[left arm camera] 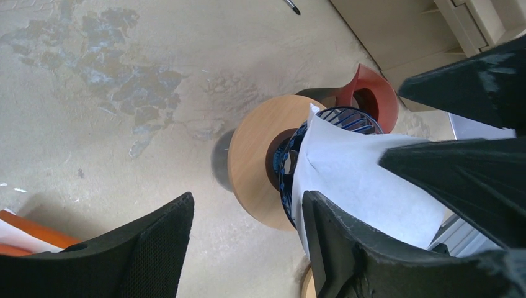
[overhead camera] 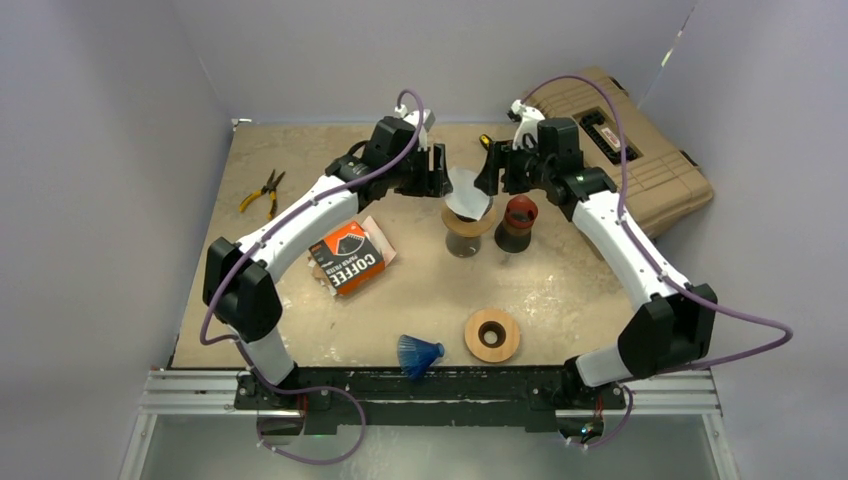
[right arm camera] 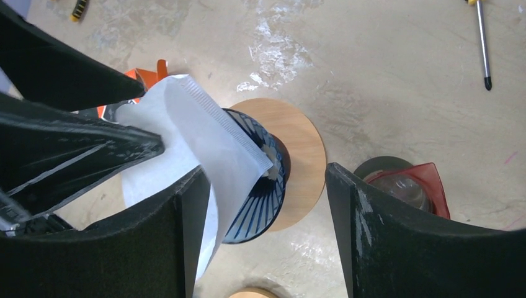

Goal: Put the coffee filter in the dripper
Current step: Adjust the coffee filter in the coffee dripper.

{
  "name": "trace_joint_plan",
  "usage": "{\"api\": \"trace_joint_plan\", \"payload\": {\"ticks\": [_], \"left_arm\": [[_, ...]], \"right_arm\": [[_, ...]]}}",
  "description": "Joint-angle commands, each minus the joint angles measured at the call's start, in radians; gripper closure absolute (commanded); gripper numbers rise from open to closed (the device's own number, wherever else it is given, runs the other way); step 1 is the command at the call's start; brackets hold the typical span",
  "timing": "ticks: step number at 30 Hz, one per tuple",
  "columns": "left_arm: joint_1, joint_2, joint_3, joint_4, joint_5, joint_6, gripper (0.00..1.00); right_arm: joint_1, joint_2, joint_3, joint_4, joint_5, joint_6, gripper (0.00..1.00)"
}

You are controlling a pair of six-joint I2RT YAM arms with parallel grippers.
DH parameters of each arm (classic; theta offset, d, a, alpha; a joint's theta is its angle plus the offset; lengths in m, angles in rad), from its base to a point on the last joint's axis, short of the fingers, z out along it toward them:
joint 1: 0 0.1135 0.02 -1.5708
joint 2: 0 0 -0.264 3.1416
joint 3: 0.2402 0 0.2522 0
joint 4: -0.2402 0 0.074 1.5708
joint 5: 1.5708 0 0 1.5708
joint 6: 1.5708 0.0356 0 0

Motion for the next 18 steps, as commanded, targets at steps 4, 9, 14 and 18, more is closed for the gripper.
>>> {"api": "trace_joint_plan", "payload": {"ticks": [4, 9, 14, 18], "left_arm": [[0.008, -0.003, 0.004, 0.050, 0.043, -0.006, 0.37], [0.007, 0.023, 0.000, 0.064, 0.056, -0.011, 0.39], [0.007, 0.063, 0.000, 0.064, 0.060, -0.013, 0.40], [0.008, 0.080, 0.000, 0.062, 0.054, -0.011, 0.40]], "right_arm": [[0.016, 0.092, 0.063, 0.015, -0.003, -0.053, 0.27], [0.022, 0.137, 0.065, 0.000, 0.028, -0.060, 0.37], [0.022, 0.150, 0.027, 0.015, 0.038, -0.056, 0.46], [0.022, 0.164, 0.006, 0.026, 0.036, -0.059, 0.50]]}}
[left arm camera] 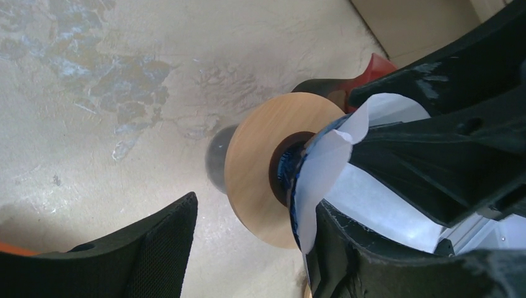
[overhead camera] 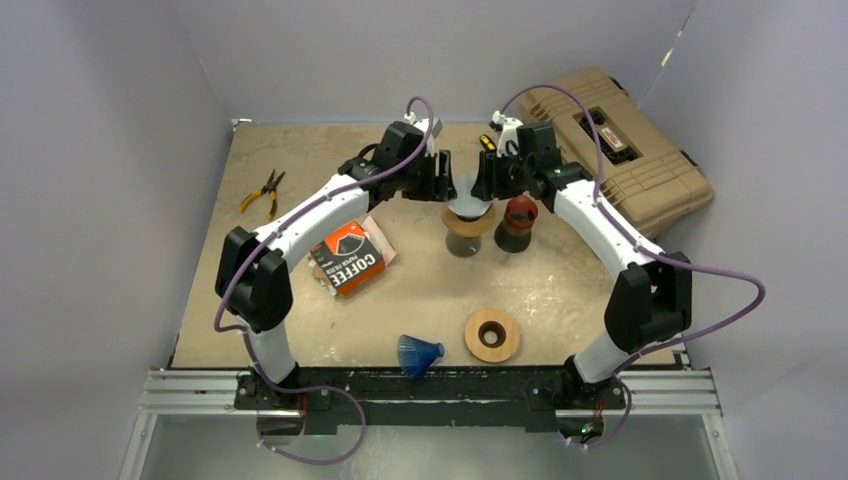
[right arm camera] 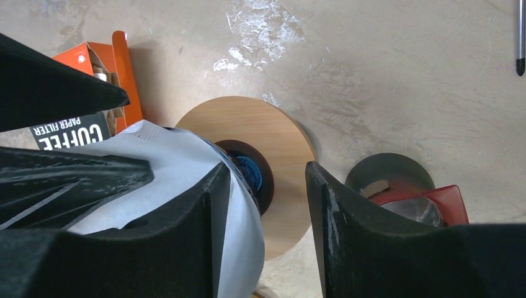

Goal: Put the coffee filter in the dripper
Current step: Adjust the coffee filter in the coffee dripper.

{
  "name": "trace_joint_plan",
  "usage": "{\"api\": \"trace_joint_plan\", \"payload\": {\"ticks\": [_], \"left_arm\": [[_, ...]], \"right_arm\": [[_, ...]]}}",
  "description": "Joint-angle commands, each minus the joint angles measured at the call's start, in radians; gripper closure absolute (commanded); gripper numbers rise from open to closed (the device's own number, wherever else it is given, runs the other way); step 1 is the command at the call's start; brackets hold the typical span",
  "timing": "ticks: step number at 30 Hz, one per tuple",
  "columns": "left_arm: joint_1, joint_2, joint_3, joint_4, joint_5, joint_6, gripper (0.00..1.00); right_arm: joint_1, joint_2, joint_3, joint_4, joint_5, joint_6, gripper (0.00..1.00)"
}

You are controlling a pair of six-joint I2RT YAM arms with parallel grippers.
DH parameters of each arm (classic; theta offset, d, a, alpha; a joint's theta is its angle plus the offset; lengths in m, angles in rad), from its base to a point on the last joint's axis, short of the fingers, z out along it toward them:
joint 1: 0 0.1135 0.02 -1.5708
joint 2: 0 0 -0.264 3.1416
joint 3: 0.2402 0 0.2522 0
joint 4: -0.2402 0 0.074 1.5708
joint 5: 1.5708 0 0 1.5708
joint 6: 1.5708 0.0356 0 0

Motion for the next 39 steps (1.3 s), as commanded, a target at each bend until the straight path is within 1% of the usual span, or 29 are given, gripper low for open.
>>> {"api": "trace_joint_plan", "payload": {"ticks": [1, 8, 10, 16, 21, 30, 31, 32, 34, 36, 39], "left_arm": [[0.007, 0.017, 0.001, 0.029, 0.008, -0.005, 0.40], [0.008, 0.033, 0.009, 0.026, -0.001, -0.002, 0.41], [0.007, 0.037, 0.014, 0.018, -0.009, 0.002, 0.41], [0.008, 0.044, 0.023, -0.016, -0.066, 0.018, 0.43], [0.007, 0.047, 0.023, -0.050, -0.116, 0.033, 0.45], [0.007, 0.037, 0.027, -0.058, -0.124, 0.036, 0.45], [0.006, 0.036, 0.029, -0.057, -0.117, 0.036, 0.45], [0.007, 0.034, 0.033, -0.055, -0.110, 0.036, 0.45], [0.007, 0.030, 0.039, -0.053, -0.095, 0.036, 0.44], [0.007, 0.025, 0.043, -0.050, -0.082, 0.032, 0.43], [0.006, 0.012, 0.040, -0.033, -0.064, 0.025, 0.42]], "right_arm": [[0.002, 0.012, -0.019, 0.027, 0.019, -0.019, 0.51], [0.002, 0.024, -0.044, 0.047, 0.024, -0.025, 0.63], [0.002, 0.027, -0.053, 0.054, 0.024, -0.025, 0.67], [0.002, 0.028, -0.074, 0.064, 0.021, -0.027, 0.89], [0.002, 0.018, -0.080, 0.068, 0.024, -0.027, 1.00], [0.002, -0.008, -0.069, 0.056, 0.017, -0.027, 1.00], [0.002, -0.017, -0.062, 0.046, 0.015, -0.027, 0.95], [0.002, -0.031, -0.056, 0.035, 0.011, -0.026, 0.85], [0.002, -0.057, -0.047, 0.018, -0.005, -0.013, 0.71], [0.002, -0.085, -0.039, 0.013, 0.002, 0.001, 0.63], [0.001, -0.118, -0.025, 0.004, -0.007, 0.027, 0.56]]}}
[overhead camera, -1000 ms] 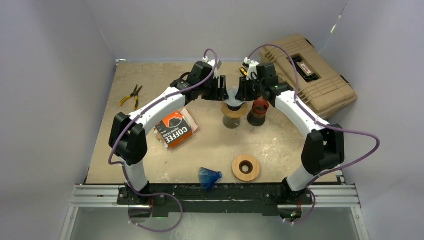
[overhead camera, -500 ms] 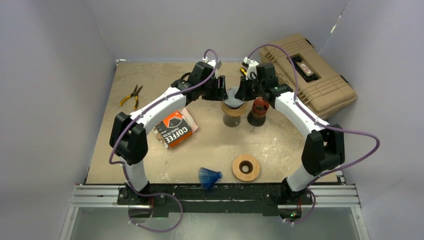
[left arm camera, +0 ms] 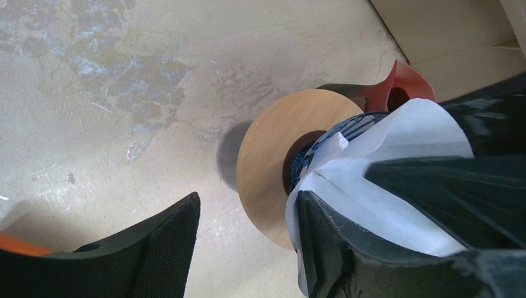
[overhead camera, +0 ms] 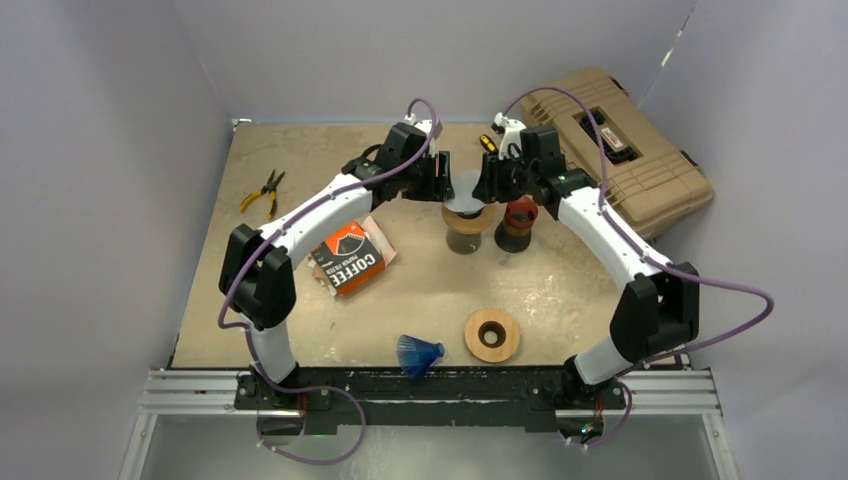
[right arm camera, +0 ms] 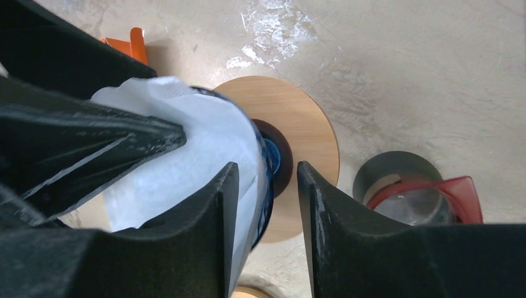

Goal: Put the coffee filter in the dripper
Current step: Adjust the coffee filter in the coffee dripper.

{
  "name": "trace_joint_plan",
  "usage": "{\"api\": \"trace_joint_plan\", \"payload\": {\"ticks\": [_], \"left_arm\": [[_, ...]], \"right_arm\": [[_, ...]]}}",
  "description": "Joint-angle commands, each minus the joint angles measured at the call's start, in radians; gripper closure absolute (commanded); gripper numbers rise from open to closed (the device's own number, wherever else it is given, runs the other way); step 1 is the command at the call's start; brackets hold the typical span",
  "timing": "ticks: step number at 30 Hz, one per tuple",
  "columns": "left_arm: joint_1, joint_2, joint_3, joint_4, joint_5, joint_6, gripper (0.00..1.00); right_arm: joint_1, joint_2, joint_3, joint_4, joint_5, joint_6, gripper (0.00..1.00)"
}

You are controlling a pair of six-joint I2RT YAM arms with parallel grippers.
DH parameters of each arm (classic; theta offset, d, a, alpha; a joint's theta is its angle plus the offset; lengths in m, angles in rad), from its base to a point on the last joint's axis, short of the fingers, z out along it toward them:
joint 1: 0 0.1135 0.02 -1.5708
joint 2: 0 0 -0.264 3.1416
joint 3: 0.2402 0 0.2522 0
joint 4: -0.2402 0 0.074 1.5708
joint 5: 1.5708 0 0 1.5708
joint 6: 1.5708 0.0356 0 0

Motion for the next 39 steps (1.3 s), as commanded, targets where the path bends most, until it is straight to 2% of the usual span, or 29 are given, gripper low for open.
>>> {"api": "trace_joint_plan", "payload": {"ticks": [1, 4, 10, 19, 26, 31, 39], "left_arm": [[0.011, -0.026, 0.027, -0.014, -0.003, 0.019, 0.42], [0.011, -0.028, 0.025, -0.005, 0.001, 0.013, 0.41], [0.011, -0.035, 0.018, 0.005, 0.013, 0.008, 0.40], [0.011, -0.104, 0.005, 0.045, 0.044, -0.005, 0.32], [0.011, -0.154, 0.006, 0.076, 0.078, -0.012, 0.28], [0.012, -0.186, 0.002, 0.069, 0.050, 0.003, 0.28], [0.012, -0.351, -0.116, 0.115, -0.054, 0.061, 0.21]], "right_arm": [[-0.008, -0.089, 0.037, -0.045, 0.012, 0.023, 0.54], [-0.008, -0.111, 0.060, -0.063, 0.016, 0.036, 0.49], [-0.010, -0.140, 0.067, -0.092, 0.056, 0.038, 0.45], [-0.012, -0.188, 0.089, -0.101, 0.046, 0.050, 0.36], [-0.014, -0.202, 0.097, -0.093, 0.034, 0.062, 0.35], [-0.014, -0.229, 0.094, -0.081, 0.042, 0.072, 0.34], [-0.015, -0.358, 0.044, -0.036, 0.165, 0.105, 0.24]]}}
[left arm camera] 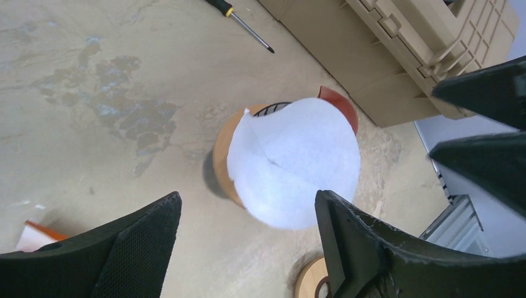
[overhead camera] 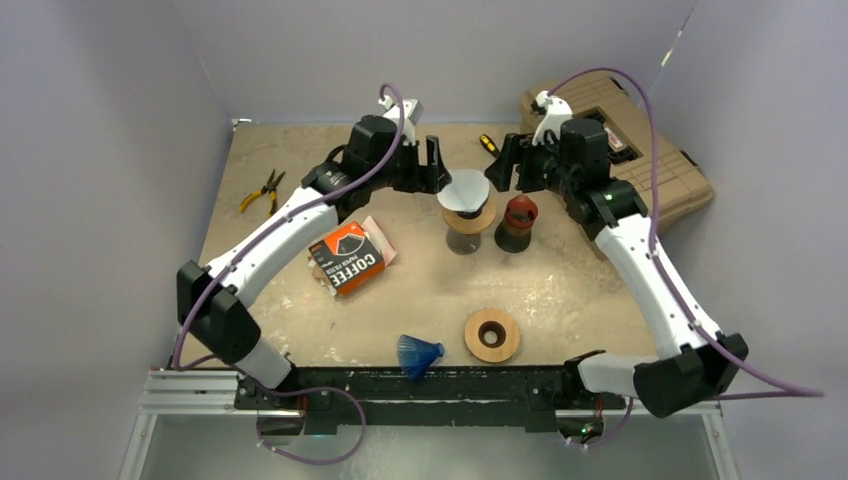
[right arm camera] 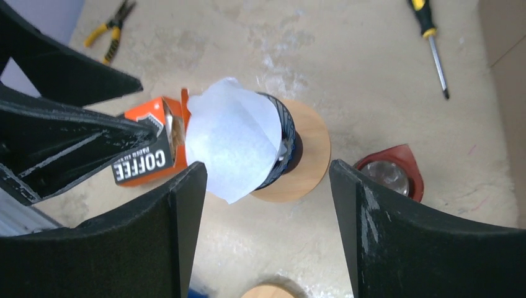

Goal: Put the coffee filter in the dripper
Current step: Adjust the coffee filter in the coffee dripper, then pick up the dripper holder from the center of the board.

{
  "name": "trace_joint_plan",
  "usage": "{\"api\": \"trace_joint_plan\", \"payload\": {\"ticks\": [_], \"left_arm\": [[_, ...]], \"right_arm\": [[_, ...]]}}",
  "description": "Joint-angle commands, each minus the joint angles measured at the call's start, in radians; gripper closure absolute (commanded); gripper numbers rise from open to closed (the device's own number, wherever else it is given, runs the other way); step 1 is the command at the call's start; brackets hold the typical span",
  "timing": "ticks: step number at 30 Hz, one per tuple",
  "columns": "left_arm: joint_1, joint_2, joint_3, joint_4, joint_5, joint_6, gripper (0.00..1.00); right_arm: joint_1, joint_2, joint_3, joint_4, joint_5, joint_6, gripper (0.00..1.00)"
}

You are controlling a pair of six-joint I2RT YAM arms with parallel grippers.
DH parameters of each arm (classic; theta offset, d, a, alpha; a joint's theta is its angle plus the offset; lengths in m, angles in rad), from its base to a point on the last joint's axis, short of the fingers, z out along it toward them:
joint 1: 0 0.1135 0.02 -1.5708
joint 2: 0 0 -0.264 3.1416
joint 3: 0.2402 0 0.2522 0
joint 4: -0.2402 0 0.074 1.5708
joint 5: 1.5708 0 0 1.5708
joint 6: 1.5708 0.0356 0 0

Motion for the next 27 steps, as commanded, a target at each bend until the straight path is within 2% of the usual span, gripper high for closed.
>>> {"api": "trace_joint_plan", "payload": {"ticks": [1, 8, 16, 23, 27], "left_arm": [[0.008, -0.160, -0.086, 0.063, -0.086, 0.053, 0.20], [0.008, -0.371, -0.323, 0.041, -0.139, 0.056, 0.19], [0.009, -0.566, -0.607, 0.013, -0.178, -0.006, 0.19], [0.009, -0.621, -0.807, 0.109, -0.143, -0.131, 0.20], [0.008, -0.615, -0.858, 0.147, -0.115, -0.165, 0.20]], "right_arm": [[-0.006, -0.115, -0.026, 0.060, 0.104, 0.034, 0.24], [-0.006, -0.259, -0.151, 0.047, 0.129, 0.072, 0.23], [-0.006, -0.358, -0.339, -0.082, 0.070, 0.171, 0.21], [-0.005, -0.472, -0.618, -0.041, -0.028, 0.363, 0.20], [-0.006, -0.462, -0.723, -0.085, 0.007, 0.431, 0.19]]}}
